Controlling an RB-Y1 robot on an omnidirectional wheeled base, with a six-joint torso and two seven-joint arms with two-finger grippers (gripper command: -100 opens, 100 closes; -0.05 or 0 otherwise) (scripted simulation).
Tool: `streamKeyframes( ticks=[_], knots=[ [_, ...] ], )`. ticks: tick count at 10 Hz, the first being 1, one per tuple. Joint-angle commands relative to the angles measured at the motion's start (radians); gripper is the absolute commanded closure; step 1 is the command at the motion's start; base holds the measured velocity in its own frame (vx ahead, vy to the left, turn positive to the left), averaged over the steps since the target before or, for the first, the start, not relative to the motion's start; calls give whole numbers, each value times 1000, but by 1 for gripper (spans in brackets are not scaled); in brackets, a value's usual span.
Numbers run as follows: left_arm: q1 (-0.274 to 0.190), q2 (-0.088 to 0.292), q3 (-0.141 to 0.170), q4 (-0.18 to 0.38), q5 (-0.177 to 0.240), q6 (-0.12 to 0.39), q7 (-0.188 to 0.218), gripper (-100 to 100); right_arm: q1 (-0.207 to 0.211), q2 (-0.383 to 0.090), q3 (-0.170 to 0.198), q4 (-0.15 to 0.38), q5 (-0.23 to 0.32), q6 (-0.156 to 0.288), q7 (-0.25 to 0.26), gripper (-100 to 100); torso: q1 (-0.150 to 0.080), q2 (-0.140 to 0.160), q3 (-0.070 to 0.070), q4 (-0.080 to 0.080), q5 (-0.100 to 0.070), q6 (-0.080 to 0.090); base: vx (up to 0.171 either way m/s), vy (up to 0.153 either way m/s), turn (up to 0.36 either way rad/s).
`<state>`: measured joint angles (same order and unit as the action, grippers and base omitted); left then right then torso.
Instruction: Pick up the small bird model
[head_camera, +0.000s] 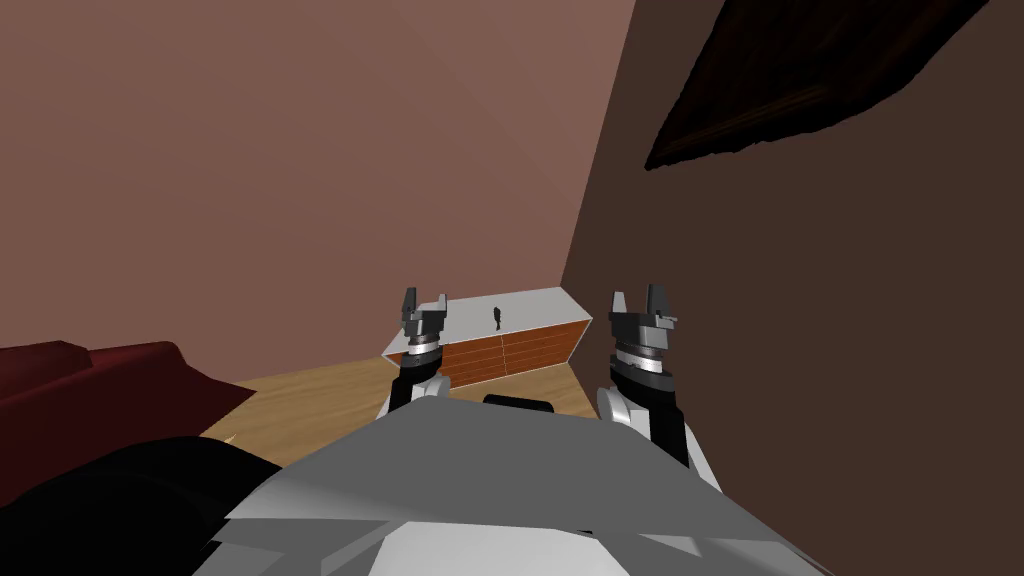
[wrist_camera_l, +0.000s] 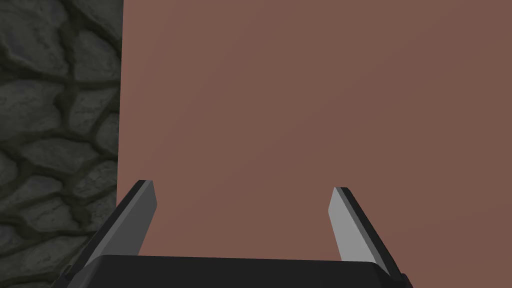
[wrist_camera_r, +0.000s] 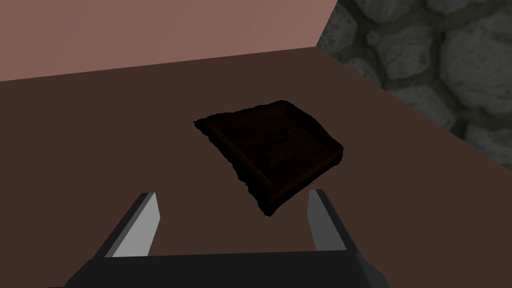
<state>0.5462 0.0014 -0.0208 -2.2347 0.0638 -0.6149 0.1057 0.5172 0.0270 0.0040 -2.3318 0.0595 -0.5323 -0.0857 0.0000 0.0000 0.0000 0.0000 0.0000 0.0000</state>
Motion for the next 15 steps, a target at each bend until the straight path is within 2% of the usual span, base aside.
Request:
streamKeyframes(
  ticks=[1, 4, 7, 8, 10, 11, 13, 14, 15],
  knots=[
    [-3, 34, -1, 8, 4, 7, 9, -100, 0, 0, 0, 0, 0, 0, 0, 0, 0, 0, 0, 0, 0, 0, 0, 16, -71],
    [-16, 119, -4, 36, 20, 30, 44, -100, 0, 0, 0, 0, 0, 0, 0, 0, 3, 0, 0, 0, 1, 0, 0, 45, -147],
    [-37, 210, -8, 81, 48, 64, 102, -100, 0, 0, 0, 0, 0, 0, 0, 0, 6, 0, 0, 0, 1, 0, -7, 78, -205],
    [-37, 221, -8, 81, 48, 64, 102, -100, 0, 0, 0, 0, 0, 0, 0, 0, 6, 0, 0, 0, 1, 0, -12, 61, -81],
    [-54, 288, -11, 116, 71, 90, 151, -100, 0, 0, 0, 0, 0, 0, 0, 0, 4, 0, 0, 0, 1, 0, -18, 62, -227],
    [-54, 297, -11, 116, 71, 90, 151, -100, 0, 0, 0, 0, 0, 0, 0, 0, 5, 1, 0, 0, 1, 0, -16, 66, -76],
    [-71, 367, -16, 155, 98, 118, 206, -100, 0, 0, 0, 0, 0, 0, 0, 0, 5, 0, 0, 0, 1, 0, -20, 70, -227],
    [-71, 378, -16, 155, 98, 118, 206, -100, 0, 0, 0, 0, 0, 0, 0, 0, 6, 1, 0, 0, 1, 0, -28, 70, -137],
    [-80, 419, -19, 175, 112, 133, 235, -100, 0, 0, 0, 0, 0, 0, 0, 0, 5, 1, 0, 0, 1, 0, -20, 69, -223]
  ],
)
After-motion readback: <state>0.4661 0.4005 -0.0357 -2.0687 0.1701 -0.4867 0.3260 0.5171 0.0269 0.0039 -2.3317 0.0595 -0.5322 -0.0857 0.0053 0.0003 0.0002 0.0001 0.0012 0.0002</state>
